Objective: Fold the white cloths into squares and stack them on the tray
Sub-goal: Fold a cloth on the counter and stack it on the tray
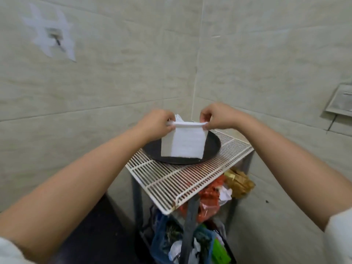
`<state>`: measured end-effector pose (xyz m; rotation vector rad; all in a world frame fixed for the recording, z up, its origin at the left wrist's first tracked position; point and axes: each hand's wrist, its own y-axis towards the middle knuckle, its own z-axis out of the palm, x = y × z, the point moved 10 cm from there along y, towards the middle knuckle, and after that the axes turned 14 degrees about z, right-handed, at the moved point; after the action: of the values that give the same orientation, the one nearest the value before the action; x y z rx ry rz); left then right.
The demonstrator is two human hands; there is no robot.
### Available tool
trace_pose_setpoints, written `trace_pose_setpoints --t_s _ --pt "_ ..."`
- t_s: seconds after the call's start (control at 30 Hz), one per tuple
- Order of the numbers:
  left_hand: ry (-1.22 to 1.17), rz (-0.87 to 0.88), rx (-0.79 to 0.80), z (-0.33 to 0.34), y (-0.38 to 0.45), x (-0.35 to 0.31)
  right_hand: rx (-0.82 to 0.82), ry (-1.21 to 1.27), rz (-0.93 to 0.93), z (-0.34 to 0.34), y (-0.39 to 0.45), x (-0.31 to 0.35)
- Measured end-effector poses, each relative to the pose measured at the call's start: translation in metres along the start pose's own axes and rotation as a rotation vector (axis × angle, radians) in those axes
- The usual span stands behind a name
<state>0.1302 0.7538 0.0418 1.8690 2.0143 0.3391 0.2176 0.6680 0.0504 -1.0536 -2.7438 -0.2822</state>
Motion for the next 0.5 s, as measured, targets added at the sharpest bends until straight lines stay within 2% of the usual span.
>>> trace_pose_setpoints --t_s 0.1,0.2,0.27,0.33,0.4,0.5 --pt "-0.054 -0.133 -0.059 0.009 0.049 0.022 0.010 0.114 0.047 -0.010 0.058 -0.030" --pt "-0.146 -0.277 -0.192 0.017 0.097 0.046 -0.019 0.327 0.065 -0.022 0.118 -0.059" --pt "-0.089 -0.328 -0.301 0.014 0.127 0.056 -0.102 0.428 0.034 -0.033 0.156 -0.073" --pt "0.017 -0.341 -0.368 0.014 0.152 0.057 -0.246 0.424 -0.028 -0.045 0.191 -0.082" --pt "0.114 -0.351 -0.339 0.029 0.169 0.060 -0.333 0.387 -0.086 -0.040 0.216 -0.089" --pt "0.194 -0.396 -0.148 0.080 0.172 0.067 -0.223 0.295 -0.200 0.014 0.238 -0.097"
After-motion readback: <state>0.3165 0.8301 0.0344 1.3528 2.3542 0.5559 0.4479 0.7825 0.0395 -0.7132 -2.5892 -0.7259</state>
